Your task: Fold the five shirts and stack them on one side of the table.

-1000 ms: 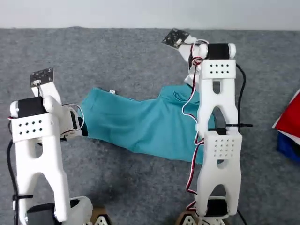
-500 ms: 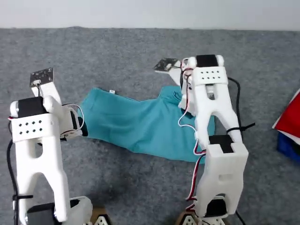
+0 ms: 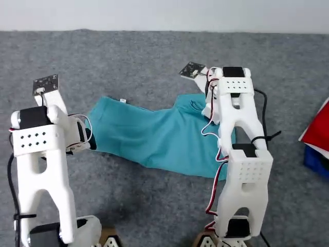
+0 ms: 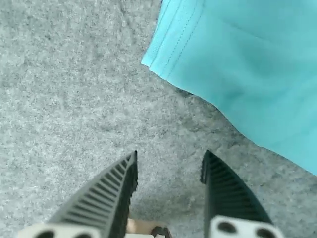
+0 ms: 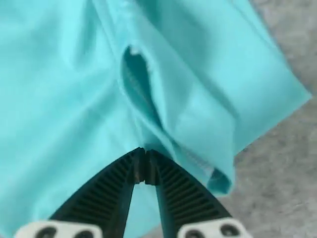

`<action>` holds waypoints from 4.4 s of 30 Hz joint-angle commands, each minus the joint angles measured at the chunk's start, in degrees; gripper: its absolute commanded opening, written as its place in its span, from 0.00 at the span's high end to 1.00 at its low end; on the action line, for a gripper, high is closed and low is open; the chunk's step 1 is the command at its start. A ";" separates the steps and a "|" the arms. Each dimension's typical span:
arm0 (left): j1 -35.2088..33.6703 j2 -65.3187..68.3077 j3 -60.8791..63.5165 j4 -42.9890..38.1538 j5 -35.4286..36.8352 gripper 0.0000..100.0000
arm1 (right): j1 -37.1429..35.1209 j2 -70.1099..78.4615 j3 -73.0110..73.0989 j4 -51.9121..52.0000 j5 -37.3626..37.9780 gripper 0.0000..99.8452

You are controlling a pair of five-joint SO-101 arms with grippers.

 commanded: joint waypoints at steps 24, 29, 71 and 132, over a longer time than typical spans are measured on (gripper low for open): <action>0.00 -2.20 3.91 1.85 -0.26 0.80 | 0.84 2.24 -16.44 -9.45 -4.04 0.93; 0.00 -2.20 4.00 1.85 -0.26 0.80 | 0.92 2.77 -21.80 0.13 -5.98 0.75; 0.00 -2.20 4.09 1.85 -0.44 0.80 | 4.35 31.87 -47.12 12.97 1.49 0.99; -0.18 -1.23 0.04 -11.87 -4.31 0.54 | -10.95 -42.95 22.77 19.21 3.60 0.72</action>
